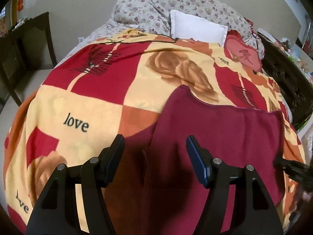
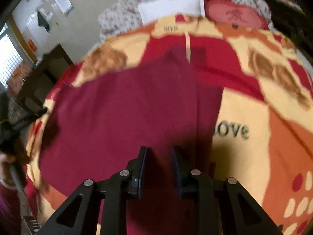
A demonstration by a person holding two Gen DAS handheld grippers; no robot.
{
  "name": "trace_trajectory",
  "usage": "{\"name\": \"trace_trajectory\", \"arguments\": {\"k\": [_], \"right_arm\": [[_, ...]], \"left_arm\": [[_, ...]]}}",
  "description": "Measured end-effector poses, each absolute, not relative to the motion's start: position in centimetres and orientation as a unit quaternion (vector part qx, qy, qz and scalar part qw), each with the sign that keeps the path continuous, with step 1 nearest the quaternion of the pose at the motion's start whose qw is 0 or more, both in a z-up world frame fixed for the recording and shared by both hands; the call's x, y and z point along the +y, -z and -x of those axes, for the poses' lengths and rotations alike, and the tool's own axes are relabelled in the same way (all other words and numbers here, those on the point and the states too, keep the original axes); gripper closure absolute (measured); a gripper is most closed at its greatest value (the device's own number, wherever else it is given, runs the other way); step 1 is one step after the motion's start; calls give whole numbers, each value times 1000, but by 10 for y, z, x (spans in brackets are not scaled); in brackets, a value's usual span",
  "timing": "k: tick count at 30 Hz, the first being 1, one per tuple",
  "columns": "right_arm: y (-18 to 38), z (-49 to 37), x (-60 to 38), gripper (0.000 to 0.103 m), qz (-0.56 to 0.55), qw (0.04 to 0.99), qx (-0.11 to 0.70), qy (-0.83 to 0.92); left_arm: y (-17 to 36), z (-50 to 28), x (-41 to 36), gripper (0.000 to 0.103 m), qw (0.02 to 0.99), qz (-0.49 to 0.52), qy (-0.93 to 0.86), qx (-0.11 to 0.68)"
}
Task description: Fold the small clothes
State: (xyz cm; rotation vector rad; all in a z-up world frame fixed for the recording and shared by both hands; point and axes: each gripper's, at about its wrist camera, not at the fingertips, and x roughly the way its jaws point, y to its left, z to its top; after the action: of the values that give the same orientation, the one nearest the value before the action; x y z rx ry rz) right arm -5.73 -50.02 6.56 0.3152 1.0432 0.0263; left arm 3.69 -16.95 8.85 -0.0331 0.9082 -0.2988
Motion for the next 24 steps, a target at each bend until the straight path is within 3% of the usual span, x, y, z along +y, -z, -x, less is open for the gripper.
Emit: {"name": "trace_trajectory", "arguments": {"k": [8, 24], "right_arm": [[-122, 50, -463, 75, -142, 881, 447, -54], [-107, -30, -333, 67, -100, 867, 462, -155]], "left_arm": [[-90, -13, -155, 38, 889, 10, 138, 437], [-63, 13, -128, 38, 863, 59, 155, 477]]}}
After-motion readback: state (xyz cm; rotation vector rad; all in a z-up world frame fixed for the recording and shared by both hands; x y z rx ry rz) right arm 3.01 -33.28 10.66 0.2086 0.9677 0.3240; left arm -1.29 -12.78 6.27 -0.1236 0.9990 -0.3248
